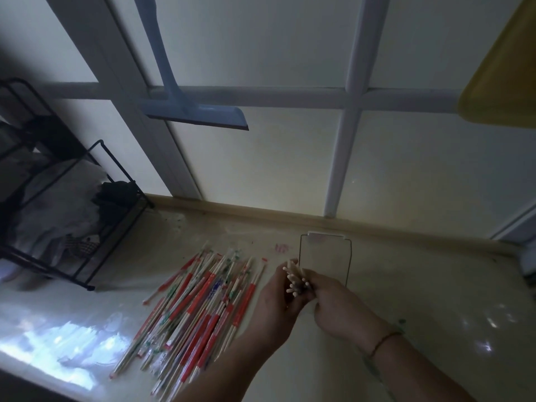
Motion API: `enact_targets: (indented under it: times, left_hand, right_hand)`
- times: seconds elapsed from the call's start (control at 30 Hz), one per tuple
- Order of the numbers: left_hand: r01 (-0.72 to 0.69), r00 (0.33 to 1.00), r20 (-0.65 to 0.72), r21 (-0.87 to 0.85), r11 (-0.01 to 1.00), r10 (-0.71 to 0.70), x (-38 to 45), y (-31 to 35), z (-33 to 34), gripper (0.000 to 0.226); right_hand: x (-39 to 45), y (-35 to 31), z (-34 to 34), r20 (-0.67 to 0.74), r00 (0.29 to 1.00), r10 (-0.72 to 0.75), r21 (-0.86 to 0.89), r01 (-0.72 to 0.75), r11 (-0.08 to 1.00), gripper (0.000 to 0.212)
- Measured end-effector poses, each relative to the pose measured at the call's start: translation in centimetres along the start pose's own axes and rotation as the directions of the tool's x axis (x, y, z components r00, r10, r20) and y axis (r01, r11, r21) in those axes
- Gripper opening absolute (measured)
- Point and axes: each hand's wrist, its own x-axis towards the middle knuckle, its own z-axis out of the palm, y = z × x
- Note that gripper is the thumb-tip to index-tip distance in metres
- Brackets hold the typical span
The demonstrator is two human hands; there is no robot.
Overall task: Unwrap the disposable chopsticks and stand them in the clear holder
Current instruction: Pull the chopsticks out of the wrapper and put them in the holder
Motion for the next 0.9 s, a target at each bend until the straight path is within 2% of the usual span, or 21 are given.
enact_targets:
  times: [0.13, 0.23, 0.33, 0.4, 0.53, 0.6, 0.7, 0.8, 0.9]
  left_hand:
    - [0.032, 0.999, -0.033, -0.033, 0.999, -0.033, -0.3, -0.3, 0.4, 0.024]
    - [0.008, 0.999, -0.041, 0.003, 1.000, -0.008, 0.0, -0.3, 0.3, 0.021]
    - [-0.029, 0.999, -0.020, 0.049, 0.998, 0.030, 0.8, 0.6, 0.0, 0.025]
    - [-0.083, 0.997, -0.001, 0.106, 0.991, 0.083, 1.5, 1.1, -0.2, 0.029]
    - [-0.118, 0.991, 0.084, 0.141, 0.983, 0.107, 2.3, 0.4, -0.6, 0.019]
    - [-0.153, 0.985, 0.102, 0.167, 0.974, 0.137, 1.8, -0.4, -0.8, 0.025]
    - [-0.222, 0.970, 0.142, 0.195, 0.955, 0.197, 0.9, -0.9, -0.9, 0.053]
    - [-0.222, 0.967, 0.167, 0.197, 0.955, 0.191, 0.7, -0.7, -1.1, 0.060]
    - [-0.216, 0.967, 0.185, 0.216, 0.952, 0.178, 0.6, -0.4, -1.4, 0.062]
  right_hand:
    - [0.8, 0.0, 0.4, 0.032, 0.997, 0.075, -0.067, -0.073, 0.995, 0.042]
    - [1.0, -0.1, 0.2, 0.017, 0.998, 0.060, -0.135, -0.057, 0.989, 0.032]
    - [0.9, -0.1, -0.2, -0.047, 0.999, 0.023, -0.043, -0.025, 0.999, 0.023]
    - [0.8, -0.3, -0.6, -0.106, 0.994, -0.002, 0.010, 0.003, 1.000, 0.011]
    - [0.7, -0.4, -0.3, -0.163, 0.986, 0.027, 0.120, -0.007, 0.993, 0.009]
    - [1.1, -0.3, 0.1, -0.136, 0.990, 0.038, 0.072, -0.028, 0.997, 0.010]
    - [1.9, -0.1, 0.6, -0.074, 0.997, 0.017, -0.068, -0.022, 0.997, 0.013]
    - [2.0, 0.0, 0.9, -0.075, 0.997, 0.021, -0.132, -0.031, 0.991, 0.024]
    - [2.0, 0.0, 0.9, -0.098, 0.995, 0.008, -0.161, -0.024, 0.987, 0.023]
